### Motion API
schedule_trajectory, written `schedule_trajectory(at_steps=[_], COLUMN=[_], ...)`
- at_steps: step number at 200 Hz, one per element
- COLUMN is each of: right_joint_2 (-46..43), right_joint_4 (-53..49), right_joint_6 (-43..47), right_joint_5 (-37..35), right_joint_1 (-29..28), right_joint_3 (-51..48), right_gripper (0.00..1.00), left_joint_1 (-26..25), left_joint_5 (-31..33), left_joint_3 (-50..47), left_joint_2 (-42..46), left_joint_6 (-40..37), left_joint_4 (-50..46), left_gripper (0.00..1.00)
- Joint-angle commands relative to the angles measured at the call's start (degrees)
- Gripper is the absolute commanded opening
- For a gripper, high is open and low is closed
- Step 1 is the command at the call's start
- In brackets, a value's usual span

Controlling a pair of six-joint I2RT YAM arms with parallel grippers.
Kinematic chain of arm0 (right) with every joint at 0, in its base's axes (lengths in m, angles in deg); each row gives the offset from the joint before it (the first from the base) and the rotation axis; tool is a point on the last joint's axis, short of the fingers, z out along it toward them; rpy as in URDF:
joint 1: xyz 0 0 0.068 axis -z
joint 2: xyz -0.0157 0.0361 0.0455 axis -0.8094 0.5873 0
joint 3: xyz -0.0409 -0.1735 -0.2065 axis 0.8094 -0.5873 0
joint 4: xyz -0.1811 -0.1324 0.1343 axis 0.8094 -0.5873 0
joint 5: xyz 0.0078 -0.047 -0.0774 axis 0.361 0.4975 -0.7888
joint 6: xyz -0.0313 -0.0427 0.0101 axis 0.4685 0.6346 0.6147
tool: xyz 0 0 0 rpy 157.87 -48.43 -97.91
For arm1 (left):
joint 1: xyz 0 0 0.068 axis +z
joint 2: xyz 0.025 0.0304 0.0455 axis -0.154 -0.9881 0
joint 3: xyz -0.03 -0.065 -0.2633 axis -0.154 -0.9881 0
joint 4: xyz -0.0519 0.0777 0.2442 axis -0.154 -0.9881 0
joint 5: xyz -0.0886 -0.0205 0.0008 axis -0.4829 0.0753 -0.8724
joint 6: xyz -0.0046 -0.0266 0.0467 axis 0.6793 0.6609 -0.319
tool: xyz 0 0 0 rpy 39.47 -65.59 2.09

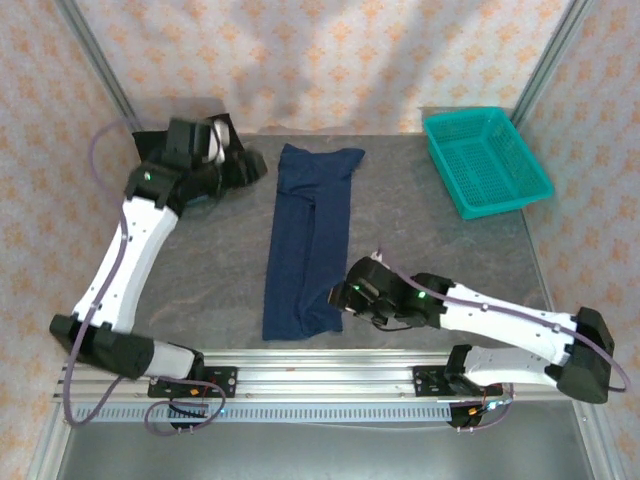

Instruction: Fold and stack the t-shirts

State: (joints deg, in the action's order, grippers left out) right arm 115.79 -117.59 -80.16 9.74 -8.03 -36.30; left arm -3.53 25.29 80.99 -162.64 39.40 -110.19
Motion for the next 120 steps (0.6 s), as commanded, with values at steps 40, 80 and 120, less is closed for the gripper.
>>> schedule_trajectory(at_steps=[40, 80, 120], right_joint_2=[11.93, 17.93, 19.67], right_joint_4=[20.53, 23.92, 24.73], right_joint_6=[1.95, 1.47, 0.33], right_joint_5=[6.66, 7.14, 5.95], right_joint_1=[0.19, 0.11, 0.20], right_joint_3=[-8.78, -8.53, -8.99], right_gripper=[0.60, 0.57, 0.54], left_joint_1=[-5.70, -10.21, -14.29], left_joint_5=[1.96, -1.13, -2.52], left_joint_3=[-40.30, -52.57, -59.27], left_joint_2=[22.21, 27.38, 25.74], left_joint_6=[5.71, 13.13, 16.93], left_joint_4=[-1.11, 6.24, 12.66], left_gripper=[0.72, 0.71, 0.65])
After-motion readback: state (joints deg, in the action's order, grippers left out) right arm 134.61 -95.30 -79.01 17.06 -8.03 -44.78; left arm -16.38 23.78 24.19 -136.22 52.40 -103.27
